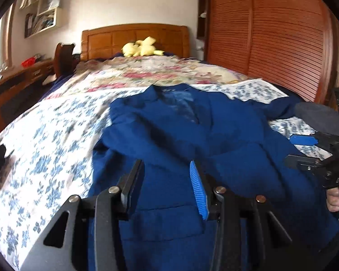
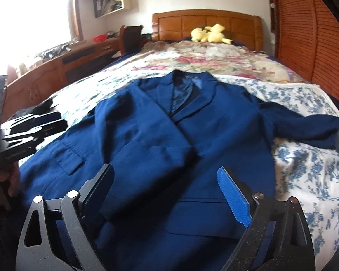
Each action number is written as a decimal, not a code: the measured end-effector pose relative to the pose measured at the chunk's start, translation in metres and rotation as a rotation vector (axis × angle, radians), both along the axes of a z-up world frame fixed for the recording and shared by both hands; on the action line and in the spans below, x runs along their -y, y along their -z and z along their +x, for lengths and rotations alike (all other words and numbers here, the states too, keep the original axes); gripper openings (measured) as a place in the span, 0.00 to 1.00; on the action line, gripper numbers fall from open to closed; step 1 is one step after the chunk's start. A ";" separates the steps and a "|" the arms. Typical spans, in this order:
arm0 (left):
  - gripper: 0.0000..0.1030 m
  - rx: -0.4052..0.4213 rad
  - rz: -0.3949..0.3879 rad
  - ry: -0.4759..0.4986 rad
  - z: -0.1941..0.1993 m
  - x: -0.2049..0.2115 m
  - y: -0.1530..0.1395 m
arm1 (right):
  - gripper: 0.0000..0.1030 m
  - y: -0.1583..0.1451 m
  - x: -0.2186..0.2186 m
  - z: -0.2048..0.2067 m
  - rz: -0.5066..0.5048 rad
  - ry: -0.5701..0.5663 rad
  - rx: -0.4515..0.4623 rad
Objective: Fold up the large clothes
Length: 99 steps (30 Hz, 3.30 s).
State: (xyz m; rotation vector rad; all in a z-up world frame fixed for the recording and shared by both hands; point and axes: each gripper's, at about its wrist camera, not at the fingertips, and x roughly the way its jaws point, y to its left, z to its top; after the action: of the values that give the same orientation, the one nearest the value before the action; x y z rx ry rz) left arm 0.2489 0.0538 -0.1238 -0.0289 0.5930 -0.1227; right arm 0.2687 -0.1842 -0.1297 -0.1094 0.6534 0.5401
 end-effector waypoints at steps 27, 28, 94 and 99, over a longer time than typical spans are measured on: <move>0.39 -0.008 -0.038 0.003 -0.017 -0.024 0.009 | 0.19 0.046 -0.076 0.006 -0.100 -0.162 -0.129; 0.39 -0.010 -0.034 0.003 -0.017 -0.024 0.010 | 0.10 0.045 -0.075 0.005 -0.098 -0.164 -0.133; 0.39 0.064 -0.045 0.094 -0.075 0.010 -0.014 | 0.02 -0.047 0.014 -0.081 -0.018 0.030 0.090; 0.39 0.064 -0.043 0.098 -0.074 0.012 -0.013 | 0.03 -0.014 0.018 -0.070 -0.093 0.071 -0.007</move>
State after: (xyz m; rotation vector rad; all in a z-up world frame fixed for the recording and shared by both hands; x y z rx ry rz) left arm 0.1745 0.0415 -0.1105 -0.0375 0.5283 -0.2311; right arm 0.1990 -0.2017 -0.1160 -0.1711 0.6866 0.4422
